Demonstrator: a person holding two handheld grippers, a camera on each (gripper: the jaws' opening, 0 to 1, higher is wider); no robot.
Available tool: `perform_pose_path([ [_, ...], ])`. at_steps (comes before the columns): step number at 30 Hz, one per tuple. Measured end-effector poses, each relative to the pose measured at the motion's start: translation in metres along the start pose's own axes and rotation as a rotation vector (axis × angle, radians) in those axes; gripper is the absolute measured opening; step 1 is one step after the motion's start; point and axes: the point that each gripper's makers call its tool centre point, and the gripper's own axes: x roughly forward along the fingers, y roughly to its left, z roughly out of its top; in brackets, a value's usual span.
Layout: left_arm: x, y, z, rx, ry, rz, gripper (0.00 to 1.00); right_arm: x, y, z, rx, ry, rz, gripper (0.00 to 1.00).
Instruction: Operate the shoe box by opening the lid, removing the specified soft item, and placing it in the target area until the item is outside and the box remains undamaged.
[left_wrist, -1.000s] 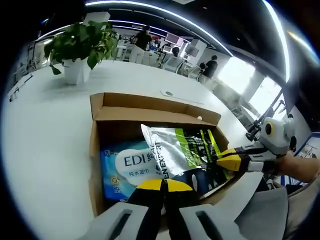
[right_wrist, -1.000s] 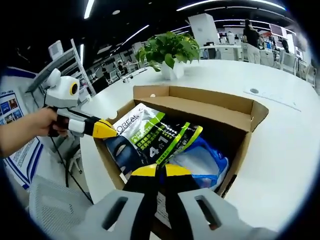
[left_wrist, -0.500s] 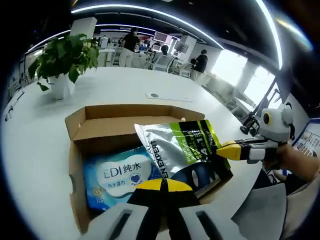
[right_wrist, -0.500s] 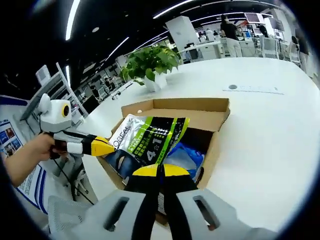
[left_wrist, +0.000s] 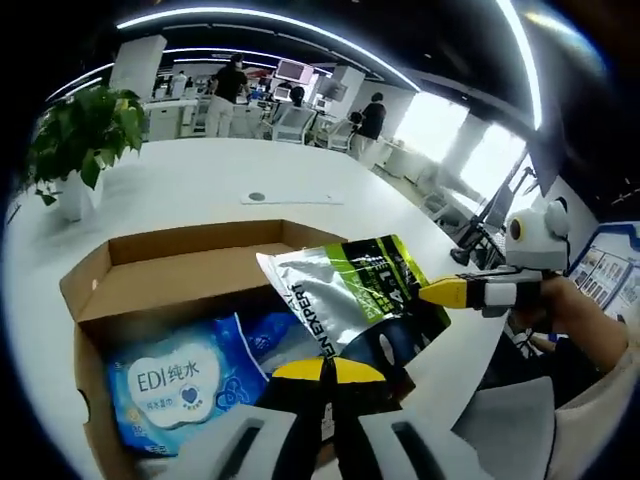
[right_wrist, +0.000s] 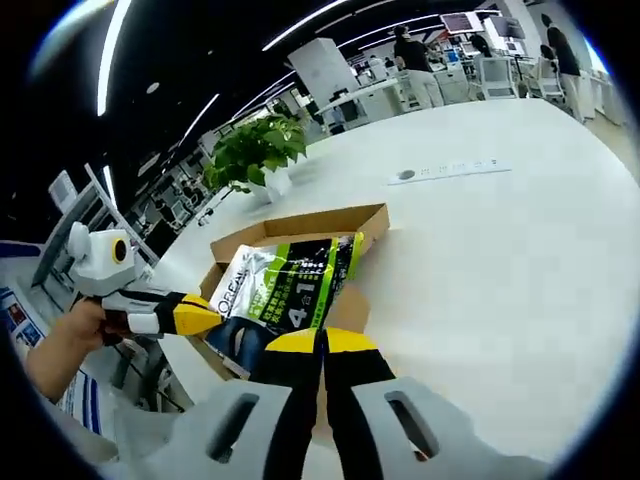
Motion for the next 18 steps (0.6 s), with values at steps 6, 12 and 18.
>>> perform_pose_path([
  [6,0.016,-0.019,0.009,0.013,0.002,-0.027,0.0,-0.014,-0.021,0.007,0.027,-0.012,-0.032,0.0],
  [12,0.03,-0.035,0.014,0.022,0.0,-0.048,0.0,-0.026,-0.042,0.011,0.048,-0.014,-0.059,0.0],
  [18,0.044,-0.049,0.018,0.027,0.002,-0.072,0.0,-0.035,-0.06,0.011,0.053,-0.009,-0.087,0.0],
])
